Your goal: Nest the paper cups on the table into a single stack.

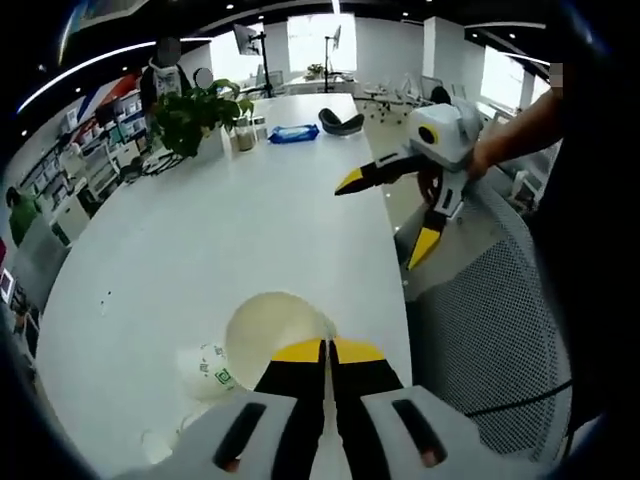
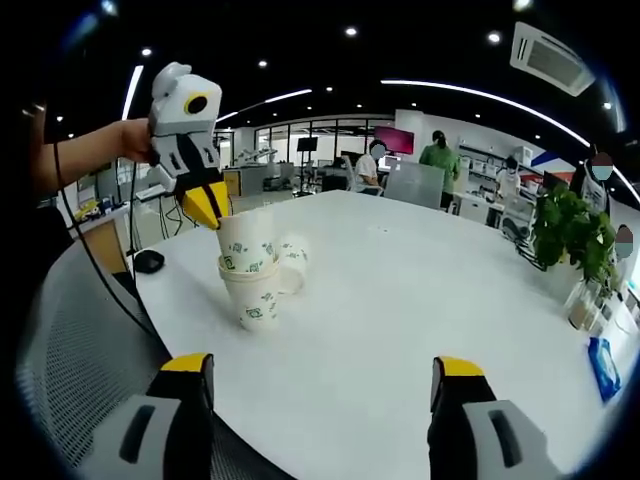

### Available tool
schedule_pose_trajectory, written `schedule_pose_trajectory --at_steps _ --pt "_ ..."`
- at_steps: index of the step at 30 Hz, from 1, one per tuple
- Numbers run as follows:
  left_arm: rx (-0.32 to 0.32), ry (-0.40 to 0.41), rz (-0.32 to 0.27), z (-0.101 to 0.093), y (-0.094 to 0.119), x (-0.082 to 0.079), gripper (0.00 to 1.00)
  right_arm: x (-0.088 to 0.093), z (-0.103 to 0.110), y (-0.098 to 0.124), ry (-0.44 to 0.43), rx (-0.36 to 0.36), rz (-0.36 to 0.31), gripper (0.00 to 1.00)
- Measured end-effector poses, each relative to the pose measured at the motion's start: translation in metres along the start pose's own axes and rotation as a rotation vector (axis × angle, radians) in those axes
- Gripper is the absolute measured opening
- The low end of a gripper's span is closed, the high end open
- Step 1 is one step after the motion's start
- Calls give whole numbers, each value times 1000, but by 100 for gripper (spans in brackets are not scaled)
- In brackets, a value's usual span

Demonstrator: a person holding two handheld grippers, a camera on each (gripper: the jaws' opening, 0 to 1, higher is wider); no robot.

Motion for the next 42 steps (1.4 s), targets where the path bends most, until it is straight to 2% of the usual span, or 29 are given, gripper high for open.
schedule_pose_trajectory --at_steps 8,19,25,31,37,42 --pt "21 30 -3 -2 -11 5 0 -1 0 0 -2 2 -2 90" --pt "24 39 -19 -6 -8 0 1 -1 2 0 -2 1 4 90" --pt "0 58 -42 2 0 0 1 -2 3 0 -1 1 5 90" --pt "-42 84 -52 15 8 6 2 -3 2 0 -15 -3 -13 91" --pt "-103 112 -71 33 17 11 6 -6 3 0 -28 -9 -34 93" --pt "-124 117 -67 45 21 15 11 -6 3 0 -32 -9 -39 94"
Point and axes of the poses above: the point that each gripper's makers call its tool centre point, and the gripper's own axes: y roughly backward along the fingers, z roughly to its left, x roughly out of its underside, the point moved 5 cm from there along y, roughly backward along the fingers, and after that the axes turned 6 degrees about -z, right-handed, at the moved point
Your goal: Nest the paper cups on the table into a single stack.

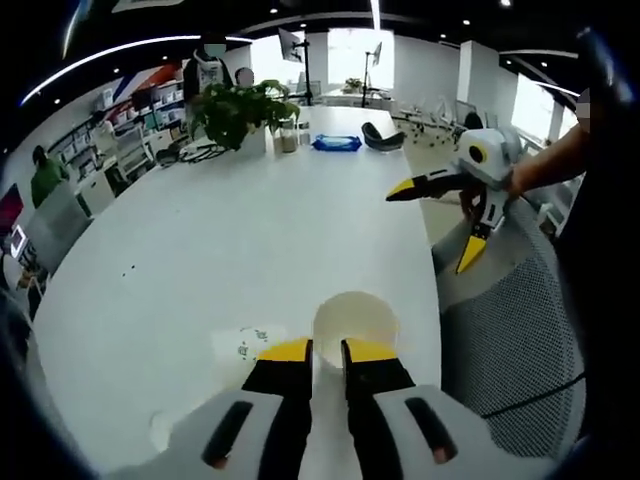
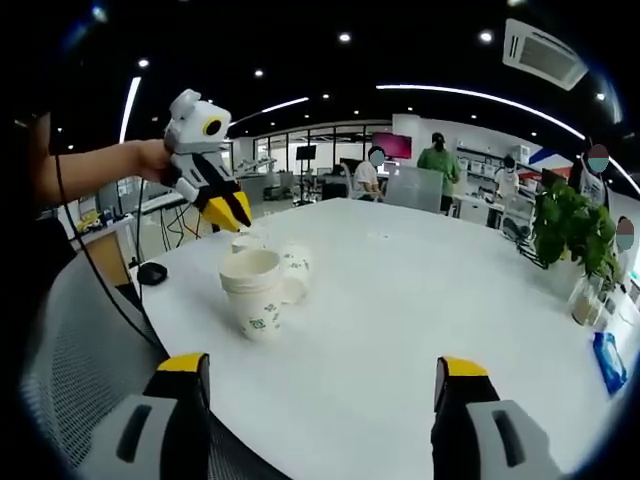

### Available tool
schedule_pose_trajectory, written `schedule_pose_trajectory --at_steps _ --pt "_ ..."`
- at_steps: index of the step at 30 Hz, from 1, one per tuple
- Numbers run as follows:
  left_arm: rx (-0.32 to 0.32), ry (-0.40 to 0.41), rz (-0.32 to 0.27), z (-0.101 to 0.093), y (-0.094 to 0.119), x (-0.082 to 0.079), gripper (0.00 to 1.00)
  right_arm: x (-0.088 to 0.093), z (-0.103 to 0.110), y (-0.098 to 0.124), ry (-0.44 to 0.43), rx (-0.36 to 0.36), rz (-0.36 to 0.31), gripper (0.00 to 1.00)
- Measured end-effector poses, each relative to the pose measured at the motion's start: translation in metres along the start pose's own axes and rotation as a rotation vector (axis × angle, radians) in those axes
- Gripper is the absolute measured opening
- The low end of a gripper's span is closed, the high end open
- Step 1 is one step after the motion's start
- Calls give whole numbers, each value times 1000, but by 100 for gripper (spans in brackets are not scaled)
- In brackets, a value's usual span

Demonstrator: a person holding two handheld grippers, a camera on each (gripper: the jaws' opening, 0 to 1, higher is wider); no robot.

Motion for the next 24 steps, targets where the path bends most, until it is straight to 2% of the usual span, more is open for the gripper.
schedule_pose_trajectory --at_steps 7,12,16,24 --pt "-47 30 -40 18 2 -1 13 0 0 0 3 1 7 93" --pt "-85 43 -41 37 3 3 15 1 0 0 4 2 11 93" --pt "-92 113 -69 52 1 7 14 1 0 0 7 2 14 93" --pt "-94 150 -43 64 -7 11 14 2 -1 1 7 5 18 92"
Point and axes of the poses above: the point that each gripper's makers call its tool centre point, and the gripper's own axes: y roughly backward along the fingers, z roughly to its left, x roughly out of its underside, the point moved 5 cm from there along y, roughly backward along the fingers, and after that the axes turned 6 degrees about -z, right-handed, at the moved point
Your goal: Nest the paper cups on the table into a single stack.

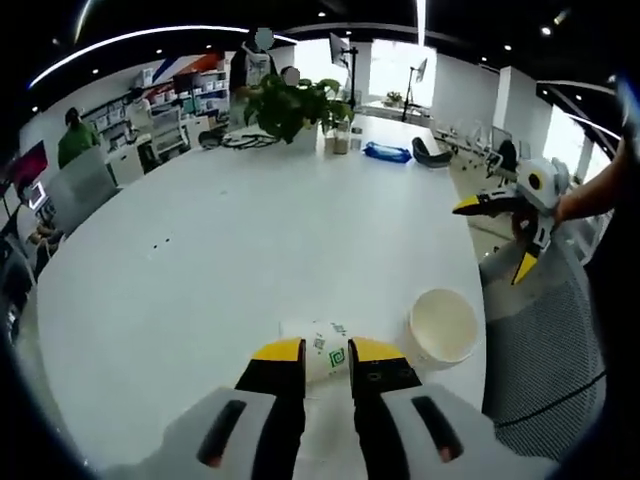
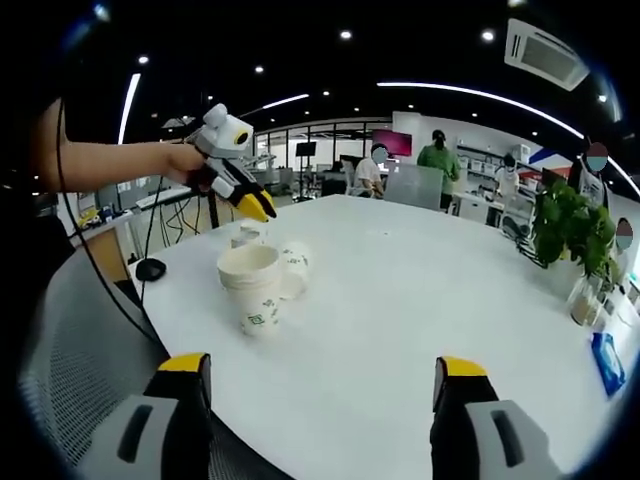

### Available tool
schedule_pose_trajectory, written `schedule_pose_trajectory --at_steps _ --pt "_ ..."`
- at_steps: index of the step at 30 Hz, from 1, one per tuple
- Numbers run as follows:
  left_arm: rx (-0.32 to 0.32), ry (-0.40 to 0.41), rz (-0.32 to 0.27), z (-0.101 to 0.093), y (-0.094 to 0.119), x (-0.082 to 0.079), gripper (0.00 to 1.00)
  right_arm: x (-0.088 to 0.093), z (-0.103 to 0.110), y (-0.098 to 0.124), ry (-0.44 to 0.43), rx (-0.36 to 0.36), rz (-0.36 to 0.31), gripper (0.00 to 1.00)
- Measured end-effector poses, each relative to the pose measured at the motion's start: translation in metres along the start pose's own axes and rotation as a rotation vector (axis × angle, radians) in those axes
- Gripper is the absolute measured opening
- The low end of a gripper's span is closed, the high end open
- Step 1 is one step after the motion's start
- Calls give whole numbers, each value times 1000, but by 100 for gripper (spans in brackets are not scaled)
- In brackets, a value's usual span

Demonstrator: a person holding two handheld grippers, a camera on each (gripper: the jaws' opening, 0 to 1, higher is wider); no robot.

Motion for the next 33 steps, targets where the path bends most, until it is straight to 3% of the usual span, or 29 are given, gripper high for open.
schedule_pose_trajectory --at_steps 5,17,23,33 --pt "-9 28 26 17 -11 12 13 1 -1 0 0 2 2 92" --pt "19 86 75 30 -25 25 13 2 -1 0 -2 7 9 91" --pt "46 160 74 38 -33 30 11 2 -2 0 1 14 10 92" --pt "94 175 58 47 -42 32 9 3 -3 0 -2 21 19 92"
Point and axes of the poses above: the point that each gripper's makers call its tool centre point, and the gripper's own axes: y roughly backward along the fingers, z roughly to its left, x roughly out of its underside, the point moved 5 cm from there along y, roughly backward along the fingers, and after that the axes turned 6 degrees about -z, right-handed, at the moved point
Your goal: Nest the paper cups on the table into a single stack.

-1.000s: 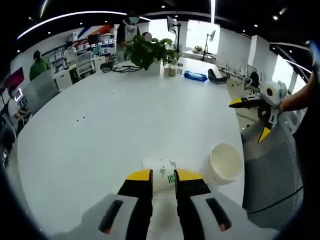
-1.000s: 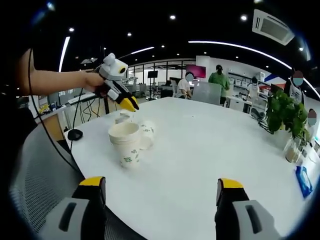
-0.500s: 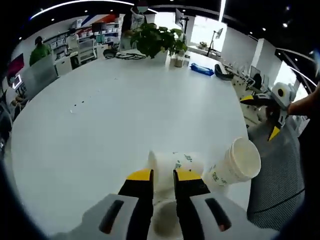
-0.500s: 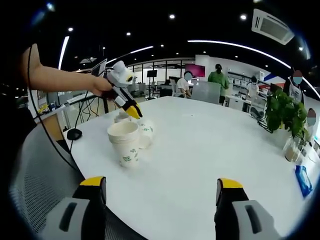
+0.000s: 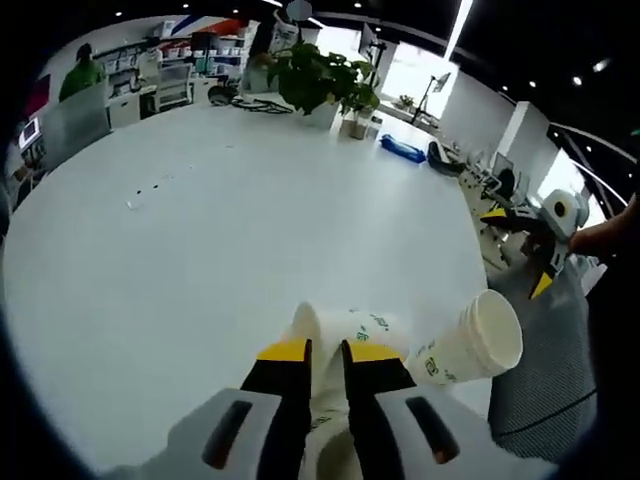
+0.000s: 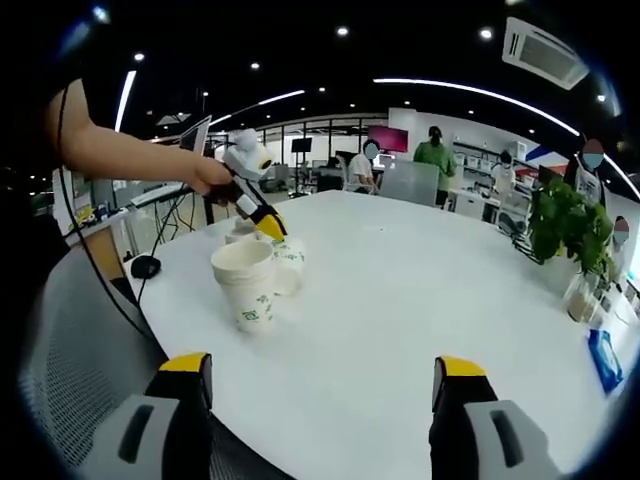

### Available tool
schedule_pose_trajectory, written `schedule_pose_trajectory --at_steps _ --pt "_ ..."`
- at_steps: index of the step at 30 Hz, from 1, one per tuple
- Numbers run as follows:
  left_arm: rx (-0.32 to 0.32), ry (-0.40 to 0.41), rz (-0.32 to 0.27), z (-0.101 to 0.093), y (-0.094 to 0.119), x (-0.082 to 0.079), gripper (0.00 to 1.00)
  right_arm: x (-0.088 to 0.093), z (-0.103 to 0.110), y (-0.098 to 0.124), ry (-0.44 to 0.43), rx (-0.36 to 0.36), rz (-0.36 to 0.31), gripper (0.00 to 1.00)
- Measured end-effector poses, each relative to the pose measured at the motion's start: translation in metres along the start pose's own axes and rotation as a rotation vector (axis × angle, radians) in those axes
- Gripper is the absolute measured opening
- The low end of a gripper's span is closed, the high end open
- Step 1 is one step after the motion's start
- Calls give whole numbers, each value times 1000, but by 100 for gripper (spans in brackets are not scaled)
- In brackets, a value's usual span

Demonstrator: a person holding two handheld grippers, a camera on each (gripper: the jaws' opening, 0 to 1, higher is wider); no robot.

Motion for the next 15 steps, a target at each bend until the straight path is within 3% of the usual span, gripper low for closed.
schedule_pose_trajectory --at_steps 10,15 --pt "89 -9 24 -10 -5 4 17 1 -1 0 -5 6 6 91" --pt "114 -1 32 -12 -5 6 14 2 -1 0 -5 7 10 91"
Point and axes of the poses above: the point that each gripper's makers call its tool centre point, and the gripper's own axes: y roughly backward along the fingers, z roughly to its left, x roughly out of its underside, the point moved 5 cm from there along y, roughly backward along the fingers, and after that the axes turned 6 degrees about -z, right-handed, at the moved point
